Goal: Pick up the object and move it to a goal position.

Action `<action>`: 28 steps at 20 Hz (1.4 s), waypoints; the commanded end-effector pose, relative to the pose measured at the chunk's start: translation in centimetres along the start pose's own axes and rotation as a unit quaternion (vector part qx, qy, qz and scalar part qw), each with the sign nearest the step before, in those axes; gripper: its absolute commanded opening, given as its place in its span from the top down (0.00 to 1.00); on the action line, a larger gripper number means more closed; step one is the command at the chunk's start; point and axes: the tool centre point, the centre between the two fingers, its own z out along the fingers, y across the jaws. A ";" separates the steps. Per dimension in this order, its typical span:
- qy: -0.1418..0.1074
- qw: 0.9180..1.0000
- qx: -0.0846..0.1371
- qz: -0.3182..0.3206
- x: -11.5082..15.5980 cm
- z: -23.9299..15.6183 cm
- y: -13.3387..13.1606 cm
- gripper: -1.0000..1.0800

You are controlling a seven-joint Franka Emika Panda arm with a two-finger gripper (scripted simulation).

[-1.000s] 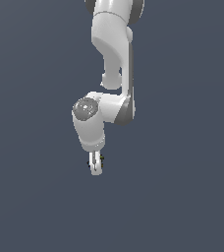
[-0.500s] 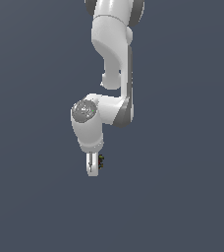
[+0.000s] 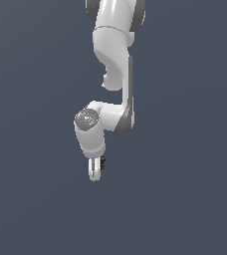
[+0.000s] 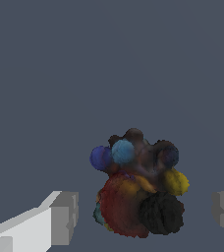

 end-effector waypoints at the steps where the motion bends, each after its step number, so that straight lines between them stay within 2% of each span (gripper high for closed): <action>1: 0.000 1.000 0.000 0.001 0.0 1.3 0.1 0.04; 7: 0.000 1.000 0.000 0.001 0.0 2.2 -0.1 0.04; 8: 0.000 1.000 0.000 0.001 0.0 2.2 -0.1 1.00; 21: 0.000 1.000 0.004 0.001 -0.3 1.6 -0.3 1.00; 28: 0.000 1.000 0.003 0.001 -3.7 0.3 0.3 1.00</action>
